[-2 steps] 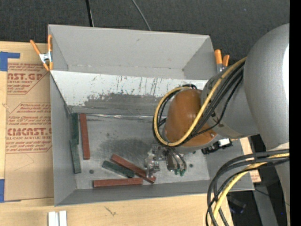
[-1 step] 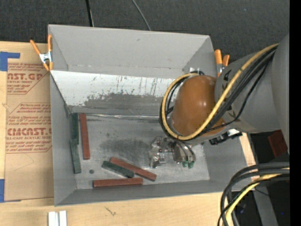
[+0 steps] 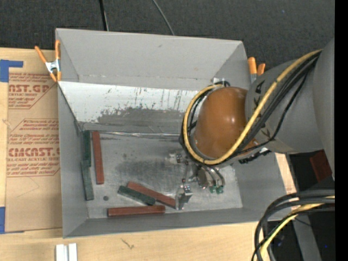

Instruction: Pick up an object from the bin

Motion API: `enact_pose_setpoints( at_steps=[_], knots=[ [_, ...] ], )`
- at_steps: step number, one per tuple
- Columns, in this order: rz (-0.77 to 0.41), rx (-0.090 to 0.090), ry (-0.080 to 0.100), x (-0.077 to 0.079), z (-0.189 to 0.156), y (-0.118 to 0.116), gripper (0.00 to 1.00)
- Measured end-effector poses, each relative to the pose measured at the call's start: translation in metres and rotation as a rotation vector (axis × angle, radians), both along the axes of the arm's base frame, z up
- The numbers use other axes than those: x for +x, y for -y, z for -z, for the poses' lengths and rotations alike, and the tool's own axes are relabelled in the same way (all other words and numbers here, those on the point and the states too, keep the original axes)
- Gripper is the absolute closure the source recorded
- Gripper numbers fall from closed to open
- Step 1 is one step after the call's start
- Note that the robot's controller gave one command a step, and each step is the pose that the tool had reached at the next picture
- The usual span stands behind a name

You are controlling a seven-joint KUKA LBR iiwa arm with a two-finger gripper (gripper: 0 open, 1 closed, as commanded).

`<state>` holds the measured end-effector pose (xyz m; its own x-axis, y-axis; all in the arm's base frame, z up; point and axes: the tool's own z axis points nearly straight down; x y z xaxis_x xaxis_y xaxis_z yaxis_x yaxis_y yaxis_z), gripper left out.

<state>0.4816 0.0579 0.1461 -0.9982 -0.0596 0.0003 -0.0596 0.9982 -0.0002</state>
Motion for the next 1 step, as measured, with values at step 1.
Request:
enact_pose_setpoints(
  at_steps=[1],
  knots=[
    [-0.038, 0.000, 0.000, -0.0008, 0.0185, -0.0048, 0.00]
  ],
)
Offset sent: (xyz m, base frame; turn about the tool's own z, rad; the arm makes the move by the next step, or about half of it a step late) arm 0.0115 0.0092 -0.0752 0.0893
